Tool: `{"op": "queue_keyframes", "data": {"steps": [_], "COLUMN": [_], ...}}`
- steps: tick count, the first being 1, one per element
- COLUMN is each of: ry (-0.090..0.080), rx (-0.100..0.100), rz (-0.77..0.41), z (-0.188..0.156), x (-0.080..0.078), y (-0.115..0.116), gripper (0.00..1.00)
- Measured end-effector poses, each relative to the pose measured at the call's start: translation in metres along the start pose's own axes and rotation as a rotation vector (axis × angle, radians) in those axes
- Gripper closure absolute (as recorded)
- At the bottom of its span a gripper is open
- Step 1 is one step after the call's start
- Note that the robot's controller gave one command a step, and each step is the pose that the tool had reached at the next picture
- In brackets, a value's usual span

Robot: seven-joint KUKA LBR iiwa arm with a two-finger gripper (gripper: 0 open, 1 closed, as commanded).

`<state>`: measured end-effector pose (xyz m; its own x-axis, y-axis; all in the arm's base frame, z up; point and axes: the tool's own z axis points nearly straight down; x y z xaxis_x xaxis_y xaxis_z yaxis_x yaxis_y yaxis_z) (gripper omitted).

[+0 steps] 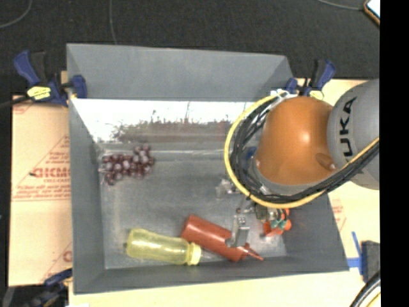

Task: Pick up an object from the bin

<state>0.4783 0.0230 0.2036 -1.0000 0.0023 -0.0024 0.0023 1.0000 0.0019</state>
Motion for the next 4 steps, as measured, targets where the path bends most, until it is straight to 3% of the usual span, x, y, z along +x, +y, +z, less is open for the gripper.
{"op": "queue_keyframes", "data": {"steps": [1, 2, 3, 4], "ry": [0.001, 0.000, -0.010, -0.011], "rx": [0.001, 0.000, -0.001, -0.003], "rz": [-0.054, 0.020, 0.108, 0.085], "z": [0.016, 0.076, 0.125, 0.134], "x": [-0.005, -0.012, 0.003, -0.009], "y": [-0.011, 0.018, 0.001, 0.035], "gripper": [0.00, 0.00, 0.00, 1.00]}}
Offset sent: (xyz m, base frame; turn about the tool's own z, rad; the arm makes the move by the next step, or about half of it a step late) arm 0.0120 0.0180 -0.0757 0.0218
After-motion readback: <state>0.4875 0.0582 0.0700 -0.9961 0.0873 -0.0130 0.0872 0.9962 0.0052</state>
